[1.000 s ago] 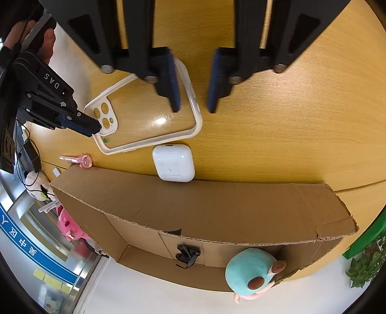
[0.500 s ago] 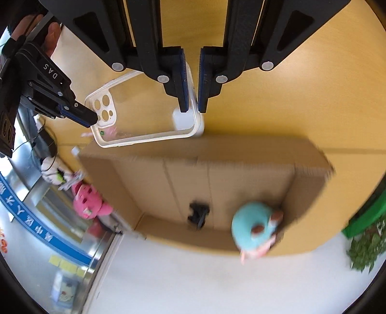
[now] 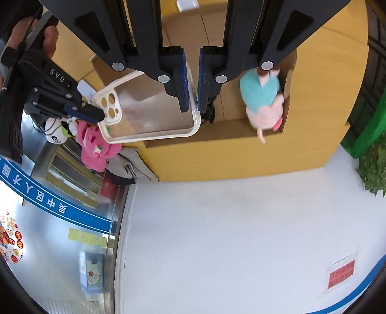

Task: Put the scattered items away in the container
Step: 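Carry the phone case over the box with the right tool, then lower the phone case into the box and open the right tool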

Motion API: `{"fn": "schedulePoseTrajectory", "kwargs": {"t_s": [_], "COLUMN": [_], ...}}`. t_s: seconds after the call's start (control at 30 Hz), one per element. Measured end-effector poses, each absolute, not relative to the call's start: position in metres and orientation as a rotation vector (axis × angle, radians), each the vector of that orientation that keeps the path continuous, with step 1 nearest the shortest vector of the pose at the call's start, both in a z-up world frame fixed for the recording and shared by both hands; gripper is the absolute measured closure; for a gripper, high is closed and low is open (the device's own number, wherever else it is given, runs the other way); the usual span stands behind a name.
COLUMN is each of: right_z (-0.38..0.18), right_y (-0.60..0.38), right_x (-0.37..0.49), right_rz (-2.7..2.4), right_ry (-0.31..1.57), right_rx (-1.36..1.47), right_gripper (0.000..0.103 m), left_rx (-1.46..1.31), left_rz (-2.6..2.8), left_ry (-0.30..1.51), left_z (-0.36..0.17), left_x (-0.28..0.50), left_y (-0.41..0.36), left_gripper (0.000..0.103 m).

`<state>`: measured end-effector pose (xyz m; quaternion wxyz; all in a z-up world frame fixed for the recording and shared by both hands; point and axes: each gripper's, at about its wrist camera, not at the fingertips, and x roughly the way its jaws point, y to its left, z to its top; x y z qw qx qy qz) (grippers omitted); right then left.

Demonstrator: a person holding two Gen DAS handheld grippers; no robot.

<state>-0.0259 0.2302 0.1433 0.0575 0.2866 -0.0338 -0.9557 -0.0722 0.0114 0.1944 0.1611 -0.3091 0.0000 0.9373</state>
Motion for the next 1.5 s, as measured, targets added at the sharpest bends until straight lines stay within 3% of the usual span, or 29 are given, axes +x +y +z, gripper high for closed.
{"fn": "schedulePoseTrajectory", "kwargs": {"t_s": [0.23, 0.53, 0.87, 1.23, 1.4, 1.5], "right_z": [0.163, 0.094, 0.001, -0.025, -0.03, -0.03], "right_y": [0.259, 0.302, 0.324, 0.299, 0.288, 0.286], "right_x": [-0.105, -0.22, -0.258, -0.275, -0.271, -0.27], "right_rz": [-2.881, -2.827, -2.753, -2.772, -2.795, -2.785], "right_ry": [-0.115, -0.117, -0.131, 0.139, 0.273, 0.273], "right_rx": [0.95, 1.222, 1.524, 1.719, 1.7, 1.677], "right_gripper": [0.097, 0.098, 0.098, 0.097, 0.089, 0.077], "left_rx": [-1.014, -1.331, -1.497, -1.627, -1.631, -1.588], "left_rz": [2.646, 2.514, 2.42, 2.348, 2.336, 2.334], "left_ry": [0.026, -0.002, 0.066, 0.08, 0.067, 0.077], "left_z": [0.194, 0.111, 0.032, -0.013, -0.017, -0.009], "left_x": [-0.17, -0.286, -0.325, -0.341, -0.34, -0.337], "left_y": [0.036, 0.074, 0.105, 0.115, 0.117, 0.119], "left_gripper": [0.096, 0.097, 0.098, 0.098, 0.096, 0.08]}}
